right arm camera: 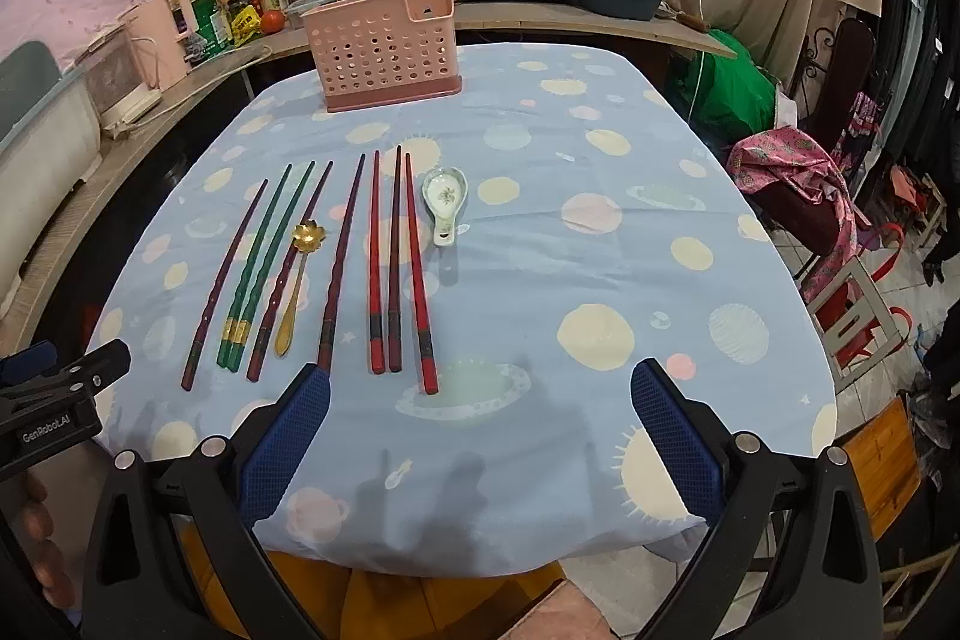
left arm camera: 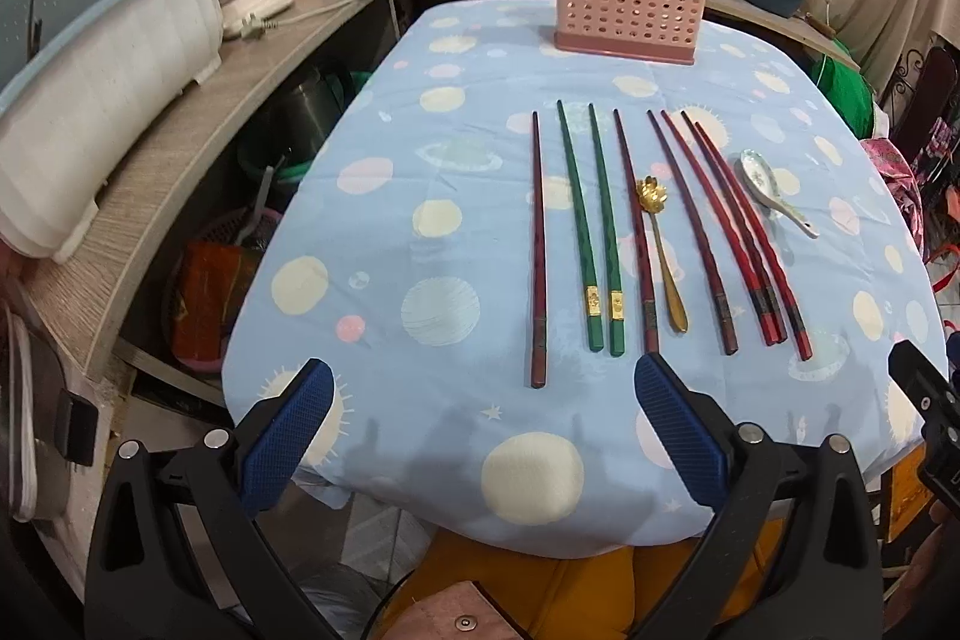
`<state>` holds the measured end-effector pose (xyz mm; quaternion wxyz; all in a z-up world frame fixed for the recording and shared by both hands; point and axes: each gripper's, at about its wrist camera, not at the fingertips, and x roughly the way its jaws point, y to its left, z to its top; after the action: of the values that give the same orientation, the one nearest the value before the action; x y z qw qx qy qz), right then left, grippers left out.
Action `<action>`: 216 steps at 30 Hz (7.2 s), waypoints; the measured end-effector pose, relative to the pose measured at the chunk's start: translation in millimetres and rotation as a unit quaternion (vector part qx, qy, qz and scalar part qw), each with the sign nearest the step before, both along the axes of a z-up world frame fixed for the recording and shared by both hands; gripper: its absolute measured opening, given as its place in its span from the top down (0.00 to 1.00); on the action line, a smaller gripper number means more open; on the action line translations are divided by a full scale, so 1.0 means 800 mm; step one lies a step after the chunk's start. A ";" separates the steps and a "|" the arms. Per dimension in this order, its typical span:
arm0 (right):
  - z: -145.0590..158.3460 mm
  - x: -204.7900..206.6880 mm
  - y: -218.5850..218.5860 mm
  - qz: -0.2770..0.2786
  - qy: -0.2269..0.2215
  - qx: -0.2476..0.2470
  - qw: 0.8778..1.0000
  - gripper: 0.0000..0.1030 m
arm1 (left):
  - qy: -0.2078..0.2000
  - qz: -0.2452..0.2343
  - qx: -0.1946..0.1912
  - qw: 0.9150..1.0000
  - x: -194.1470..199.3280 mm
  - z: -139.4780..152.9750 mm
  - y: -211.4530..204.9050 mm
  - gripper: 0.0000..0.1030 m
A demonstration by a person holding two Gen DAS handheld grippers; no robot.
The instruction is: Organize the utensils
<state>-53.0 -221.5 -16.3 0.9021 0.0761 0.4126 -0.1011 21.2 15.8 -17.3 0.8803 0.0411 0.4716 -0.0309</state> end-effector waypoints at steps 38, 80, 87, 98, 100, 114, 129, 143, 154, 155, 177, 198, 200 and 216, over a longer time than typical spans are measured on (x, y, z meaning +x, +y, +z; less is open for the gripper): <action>-0.036 0.148 -0.048 0.008 0.025 0.092 0.995 0.56 | 0.091 -0.017 -0.026 0.995 0.078 -0.080 -0.005 0.87; -0.031 0.128 -0.071 -0.006 0.012 0.101 0.995 0.96 | 0.039 -0.016 -0.102 0.994 0.075 -0.009 0.019 0.93; -0.052 0.130 -0.077 -0.001 0.035 0.111 0.993 0.99 | 0.021 -0.017 -0.103 0.994 0.086 0.010 0.015 0.93; -0.086 0.115 -0.073 -0.002 0.064 0.157 0.986 0.82 | 0.046 -0.018 -0.096 0.994 0.082 -0.011 0.011 0.93; -0.085 0.114 -0.069 -0.001 0.065 0.148 0.987 0.82 | 0.046 -0.018 -0.095 0.994 0.081 -0.012 0.011 0.93; -0.067 0.104 -0.055 0.015 0.055 0.105 0.993 0.93 | 0.046 -0.019 -0.101 0.994 0.079 -0.008 0.014 0.93; 0.033 0.141 -0.085 0.000 -0.037 0.095 0.995 0.93 | -0.042 -0.004 -0.126 0.991 0.129 0.088 0.029 0.93; 0.082 0.223 -0.110 0.007 -0.085 0.110 0.990 0.93 | -0.152 -0.002 -0.127 0.980 0.237 0.208 0.015 0.93; 0.147 0.338 -0.131 0.012 -0.144 0.126 0.981 0.93 | -0.234 -0.011 -0.173 0.957 0.314 0.315 -0.015 0.93; 0.153 0.349 -0.131 0.012 -0.149 0.124 0.981 0.93 | -0.243 -0.013 -0.175 0.954 0.321 0.325 -0.019 0.93; 0.097 0.489 -0.116 0.024 -0.093 0.133 0.986 0.93 | -0.211 -0.014 -0.163 0.964 0.451 0.258 -0.070 0.93; 0.124 0.387 -0.110 0.033 -0.123 0.121 0.984 0.74 | -0.213 -0.003 -0.142 0.967 0.375 0.239 -0.044 0.59; 0.126 0.369 -0.107 0.037 -0.122 0.123 0.984 0.73 | -0.210 -0.005 -0.139 0.968 0.359 0.235 -0.041 0.58; 0.062 0.194 -0.063 0.053 -0.060 0.093 0.992 0.72 | -0.114 -0.014 -0.103 0.988 0.217 0.127 -0.015 0.58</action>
<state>102.3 -272.2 33.2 0.9184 0.1434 0.3687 -0.0093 194.7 3.8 84.4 0.9273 -0.0399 0.3619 -0.0868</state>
